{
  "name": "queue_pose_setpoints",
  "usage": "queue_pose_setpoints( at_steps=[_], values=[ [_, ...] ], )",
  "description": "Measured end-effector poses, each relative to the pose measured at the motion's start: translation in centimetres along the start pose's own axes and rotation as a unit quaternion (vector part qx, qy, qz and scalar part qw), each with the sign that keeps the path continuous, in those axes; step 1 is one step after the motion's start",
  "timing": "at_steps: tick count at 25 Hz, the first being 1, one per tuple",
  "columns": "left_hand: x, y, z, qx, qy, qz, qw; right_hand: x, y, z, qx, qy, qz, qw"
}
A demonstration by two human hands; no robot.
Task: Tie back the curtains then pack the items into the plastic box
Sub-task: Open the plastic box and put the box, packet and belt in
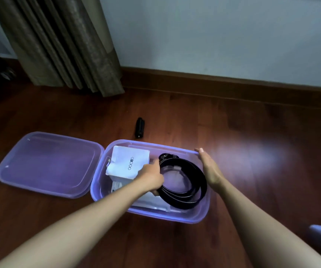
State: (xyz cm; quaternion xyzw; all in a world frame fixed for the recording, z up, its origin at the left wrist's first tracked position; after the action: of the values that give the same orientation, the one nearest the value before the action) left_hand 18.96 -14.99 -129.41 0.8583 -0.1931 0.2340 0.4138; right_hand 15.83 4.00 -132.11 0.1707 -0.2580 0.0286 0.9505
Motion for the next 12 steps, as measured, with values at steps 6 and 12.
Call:
queue_pose_setpoints(
  at_steps=[6, 12],
  values=[
    [-0.2, -2.3, 0.7, -0.187, -0.015, -0.03, 0.982, 0.2, 0.1, 0.0, 0.116, 0.053, -0.033, 0.991],
    [1.2, -2.5, -1.1, -0.336, -0.142, -0.052, 0.93, 0.2, 0.0, -0.1, 0.171, 0.063, -0.046, 0.982]
  ],
)
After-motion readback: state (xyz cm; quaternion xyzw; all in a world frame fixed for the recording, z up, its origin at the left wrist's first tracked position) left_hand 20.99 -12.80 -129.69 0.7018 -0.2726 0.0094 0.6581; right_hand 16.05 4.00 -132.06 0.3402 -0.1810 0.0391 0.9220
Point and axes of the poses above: each hand's wrist, its own x-axis away from the middle knuckle, its own y-axis out of the back of the hand, z = x × y, the point moved 4 cm from there along -x, towards the middle knuckle, and after that the axes turned 9 degrees about -y, right-handed, at the moved point
